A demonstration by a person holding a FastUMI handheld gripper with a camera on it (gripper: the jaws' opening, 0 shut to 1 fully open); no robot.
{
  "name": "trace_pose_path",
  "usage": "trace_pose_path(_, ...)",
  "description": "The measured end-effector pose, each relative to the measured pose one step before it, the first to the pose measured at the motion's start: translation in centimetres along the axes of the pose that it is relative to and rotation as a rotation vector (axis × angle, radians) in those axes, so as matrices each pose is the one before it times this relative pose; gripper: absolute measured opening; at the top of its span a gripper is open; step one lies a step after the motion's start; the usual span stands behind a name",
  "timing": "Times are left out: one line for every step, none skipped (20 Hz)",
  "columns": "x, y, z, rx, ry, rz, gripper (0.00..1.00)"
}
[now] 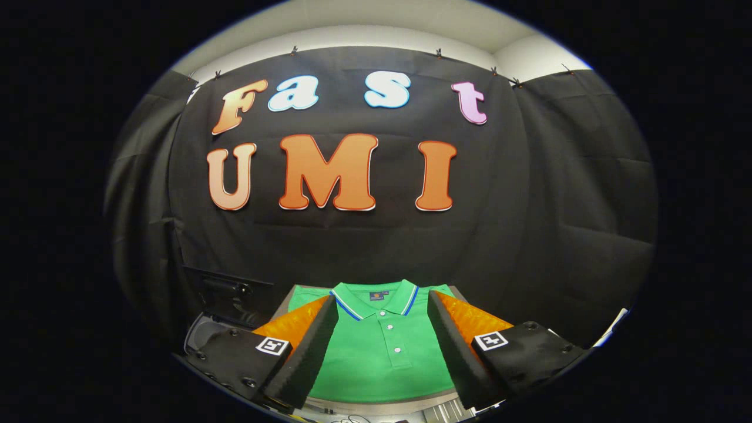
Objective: Put the clothes into the washing machine and then close the washing machine lid.
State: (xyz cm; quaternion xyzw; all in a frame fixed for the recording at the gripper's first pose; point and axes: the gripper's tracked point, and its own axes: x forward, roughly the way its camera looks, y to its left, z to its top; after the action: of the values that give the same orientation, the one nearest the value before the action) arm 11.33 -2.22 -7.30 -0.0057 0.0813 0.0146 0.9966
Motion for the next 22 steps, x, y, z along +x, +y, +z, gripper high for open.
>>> trace_pose_path(0.97,-0.145,-0.812,-0.00011,0.02105,0.00331,0.99)
trace_pose_path(0.945,-0.044,-0.651,0.00294,0.02111,0.00509,0.99)
trace_pose_path(1.005,-0.312,-0.9,0.00052,0.02821,-0.00098,0.99)
trace_pose_path(1.099,-0.149,-0.572,0.00151,0.02551,0.00493,0.99)
trace_pose_path(0.993,-0.023,-0.646,0.00661,0.02214,0.00456,0.99)
trace_pose_path(0.974,-0.12,-0.713,0.00755,0.02446,0.00138,0.99)
trace_pose_path(0.919,-0.144,-0.658,0.00665,0.02539,0.00261,0.99)
trace_pose_path(0.843,-0.105,-0.743,0.00359,0.02343,0.00413,0.99)
trace_pose_path(0.958,-0.067,-0.623,0.00217,0.02308,-0.00272,0.99)
trace_pose_path(0.874,-0.163,-0.63,0.00149,0.02578,-0.00001,0.99)
trace_pose_path(0.719,-0.15,-0.66,0.00129,0.03066,0.00081,0.99)
trace_pose_path(0.66,-0.022,-0.522,0.00209,0.02816,0.0041,0.99)
trace_pose_path(0.656,-0.035,-0.556,-0.00217,0.02536,0.00306,0.99)
trace_pose_path(0.575,-0.145,-0.376,-0.00504,0.0229,0.0009,0.99)
trace_pose_path(0.313,-0.281,-0.52,-0.00558,0.0277,-0.00662,0.99)
trace_pose_path(0.219,0.127,0.098,0.01126,0.00369,0.00723,1.0)
trace_pose_path(0.191,-0.026,-0.043,0.01888,0.00822,0.00311,1.0)
trace_pose_path(-0.061,-0.089,-0.15,0.01667,0.02023,0.00849,1.0)
trace_pose_path(0.0,0.012,-0.288,0.02782,0.02451,0.01,1.0)
trace_pose_path(0.133,0.095,0.178,0.02052,0.00392,0.00513,1.0)
trace_pose_path(0.035,0.034,-0.082,0.00023,0.01412,-0.00038,1.0)
trace_pose_path(-0.002,-0.069,-0.102,-0.0143,0.00765,-0.00454,0.99)
